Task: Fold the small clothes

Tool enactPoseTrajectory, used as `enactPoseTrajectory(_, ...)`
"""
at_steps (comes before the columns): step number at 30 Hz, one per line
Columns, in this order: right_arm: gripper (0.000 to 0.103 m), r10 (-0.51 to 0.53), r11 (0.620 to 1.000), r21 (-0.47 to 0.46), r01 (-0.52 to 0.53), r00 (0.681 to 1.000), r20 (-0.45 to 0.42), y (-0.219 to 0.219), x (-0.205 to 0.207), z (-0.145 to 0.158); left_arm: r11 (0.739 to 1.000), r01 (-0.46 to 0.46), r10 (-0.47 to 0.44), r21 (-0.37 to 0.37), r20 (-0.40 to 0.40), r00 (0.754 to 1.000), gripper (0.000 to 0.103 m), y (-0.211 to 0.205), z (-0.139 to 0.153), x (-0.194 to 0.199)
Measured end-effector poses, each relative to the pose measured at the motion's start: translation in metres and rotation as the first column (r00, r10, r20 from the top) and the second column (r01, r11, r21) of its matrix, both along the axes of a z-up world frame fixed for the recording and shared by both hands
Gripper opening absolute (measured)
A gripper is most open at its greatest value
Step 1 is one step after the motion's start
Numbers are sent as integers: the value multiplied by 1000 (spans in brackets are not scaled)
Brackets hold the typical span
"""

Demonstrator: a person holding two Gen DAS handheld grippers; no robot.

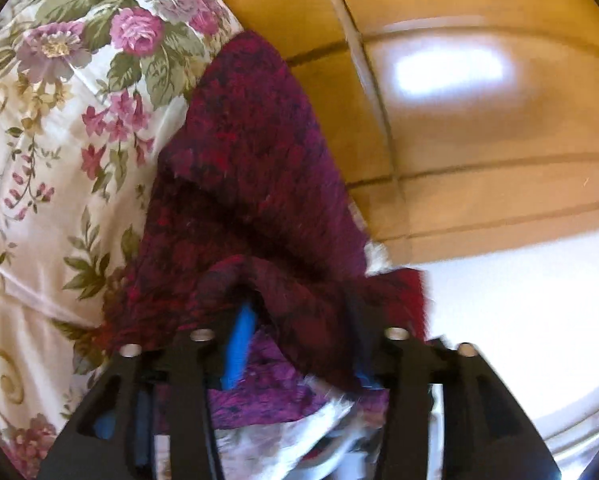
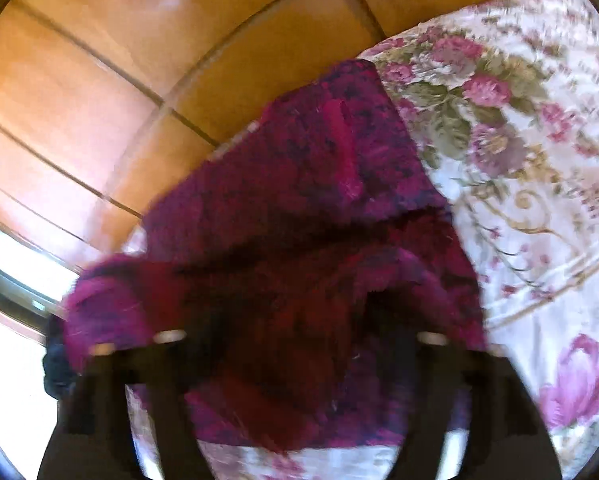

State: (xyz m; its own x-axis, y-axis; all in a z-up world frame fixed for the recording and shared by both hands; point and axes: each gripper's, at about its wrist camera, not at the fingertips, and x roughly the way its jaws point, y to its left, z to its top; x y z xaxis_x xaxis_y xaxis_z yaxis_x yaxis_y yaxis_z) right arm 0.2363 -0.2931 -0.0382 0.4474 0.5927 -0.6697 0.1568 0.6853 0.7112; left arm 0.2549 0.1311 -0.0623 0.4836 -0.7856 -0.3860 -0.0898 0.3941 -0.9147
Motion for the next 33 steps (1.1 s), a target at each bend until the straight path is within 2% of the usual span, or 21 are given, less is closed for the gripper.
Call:
enactPoseTrajectory(1,101,-19,1000,1,19,1000,15,-5,0,4,1000,-20,20,-23,0,1000,57,6,0,0)
enactPoseTrajectory(2,101,-36,999,5,36,999,26,-9,0,7,999,-40,40,-33,2,999,64,11,2,-1)
enactPoseTrajectory(4,101,-72,997,33,70,997,38,-22,-1,10,993,-114,113,12,25,993,71,26,10,-7)
enactPoseTrajectory(5,101,-80,996,32,78,996,38,-26,0,9,989,-146,145,34,39,989,71,34,14,-12)
enactPoseTrajectory(8,101,-87,996,-24,88,996,37,-40,-14,8,985,-159,154,62,76,985,73,46,16,-25)
enactPoseTrajectory(11,101,-59,995,-85,59,998,11,-44,-30,-2,984,-100,85,146,108,991,73,43,11,-47)
enactPoseTrajectory(14,100,-23,990,-138,18,999,-33,-39,-47,-20,974,-3,-26,228,124,992,73,19,3,-66)
enactPoseTrajectory(15,96,-7,988,-154,-1,999,-51,-35,-53,-27,963,34,-70,267,125,990,73,7,-3,-71)
enactPoseTrajectory(16,86,4,986,-165,-14,998,-59,-31,-56,-31,950,58,-99,306,120,988,73,-4,-6,-76)
enactPoseTrajectory(18,74,13,977,-210,-22,999,-47,-24,-60,-35,924,60,-114,377,124,986,68,-15,-11,-86)
enactPoseTrajectory(19,62,21,975,-220,-30,999,-43,-21,-63,-34,910,59,-121,411,128,984,49,-19,-11,-86)
enactPoseTrajectory(20,58,27,972,-234,-37,999,-44,-21,-62,-33,893,60,-123,446,115,986,29,-22,-12,-84)
enactPoseTrajectory(21,45,44,970,-239,-52,998,-38,-18,-61,-29,883,62,-115,466,86,990,23,-23,-14,-82)
enactPoseTrajectory(22,36,53,968,-245,-60,998,-32,-17,-62,-24,887,54,-100,459,76,992,18,-21,-14,-79)
enactPoseTrajectory(26,29,70,959,-277,-68,998,-5,-13,-70,-10,874,38,-103,484,108,989,13,-21,-4,-87)
enactPoseTrajectory(33,27,95,965,-250,-84,995,31,-8,-104,21,891,16,-87,454,135,987,12,-1,8,-121)
